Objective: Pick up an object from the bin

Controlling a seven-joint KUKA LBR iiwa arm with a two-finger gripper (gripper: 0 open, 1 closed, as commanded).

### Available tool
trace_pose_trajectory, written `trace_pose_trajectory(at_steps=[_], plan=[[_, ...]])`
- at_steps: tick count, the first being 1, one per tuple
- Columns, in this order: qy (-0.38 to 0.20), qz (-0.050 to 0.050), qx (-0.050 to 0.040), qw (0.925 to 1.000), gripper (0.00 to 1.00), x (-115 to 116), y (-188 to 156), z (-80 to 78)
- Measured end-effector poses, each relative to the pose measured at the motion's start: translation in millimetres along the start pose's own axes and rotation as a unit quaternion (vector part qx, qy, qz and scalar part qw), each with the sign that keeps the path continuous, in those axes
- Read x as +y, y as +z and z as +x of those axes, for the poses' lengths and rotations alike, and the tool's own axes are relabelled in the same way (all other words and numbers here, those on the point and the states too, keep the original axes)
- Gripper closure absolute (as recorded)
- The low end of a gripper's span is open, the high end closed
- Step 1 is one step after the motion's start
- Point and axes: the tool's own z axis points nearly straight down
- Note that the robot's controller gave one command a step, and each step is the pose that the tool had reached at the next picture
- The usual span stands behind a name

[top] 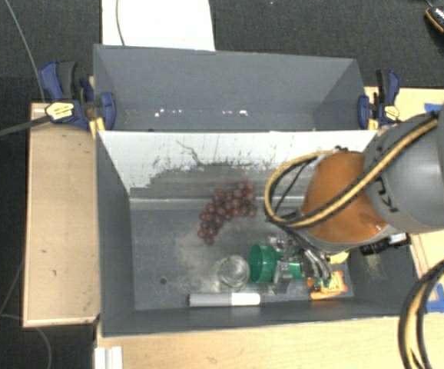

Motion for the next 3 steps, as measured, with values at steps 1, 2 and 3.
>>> trace_pose_trajectory(at_steps=[1, 2, 3], plan=[[-0.001, 0.000, -0.0002, 1.0000, 1.00, 0, -23, 0.2], [-0.001, 0.000, -0.0009, 1.0000, 1.00, 0, -33, -0.2], [-0.002, -0.001, -0.0008, 1.0000, 1.00, 0, -47, 0.0]])
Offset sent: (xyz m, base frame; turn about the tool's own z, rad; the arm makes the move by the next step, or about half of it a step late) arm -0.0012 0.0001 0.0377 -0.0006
